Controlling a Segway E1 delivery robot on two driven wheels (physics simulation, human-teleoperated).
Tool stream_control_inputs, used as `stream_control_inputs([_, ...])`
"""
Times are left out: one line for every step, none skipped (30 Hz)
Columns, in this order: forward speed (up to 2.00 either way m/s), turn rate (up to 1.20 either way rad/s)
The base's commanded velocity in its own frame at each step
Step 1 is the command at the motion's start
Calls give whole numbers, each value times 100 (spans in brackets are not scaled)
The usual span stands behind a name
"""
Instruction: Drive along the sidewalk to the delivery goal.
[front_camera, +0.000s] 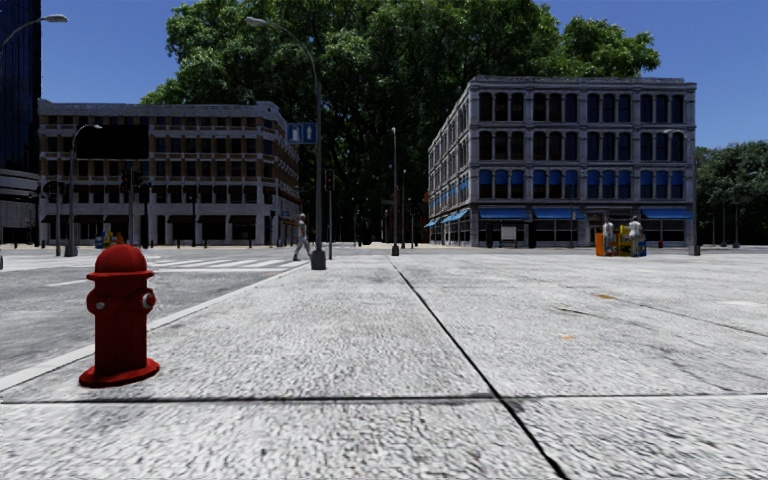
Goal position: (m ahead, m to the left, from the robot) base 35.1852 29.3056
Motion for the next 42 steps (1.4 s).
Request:
stream_control_inputs([200,0])
stream_control_inputs([200,0])
stream_control_inputs([200,0])
stream_control_inputs([200,0])
stream_control_inputs([200,0])
stream_control_inputs([200,0])
stream_control_inputs([200,0])
stream_control_inputs([200,0])
stream_control_inputs([200,0])
stream_control_inputs([200,0])
stream_control_inputs([200,0])
stream_control_inputs([200,0])
stream_control_inputs([200,0])
stream_control_inputs([200,0])
stream_control_inputs([200,0])
stream_control_inputs([200,0])
stream_control_inputs([200,0])
stream_control_inputs([200,0])
stream_control_inputs([200,0])
stream_control_inputs([200,0])
stream_control_inputs([200,0])
stream_control_inputs([200,0])
stream_control_inputs([200,0])
stream_control_inputs([200,0])
stream_control_inputs([200,0])
stream_control_inputs([200,0])
stream_control_inputs([200,0])
stream_control_inputs([200,0])
stream_control_inputs([200,0])
stream_control_inputs([200,0])
stream_control_inputs([200,0])
stream_control_inputs([200,0])
stream_control_inputs([200,0])
stream_control_inputs([200,0])
stream_control_inputs([200,0])
stream_control_inputs([200,0])
stream_control_inputs([200,0])
stream_control_inputs([200,0])
stream_control_inputs([200,0])
stream_control_inputs([200,0])
stream_control_inputs([200,0])
stream_control_inputs([200,0])
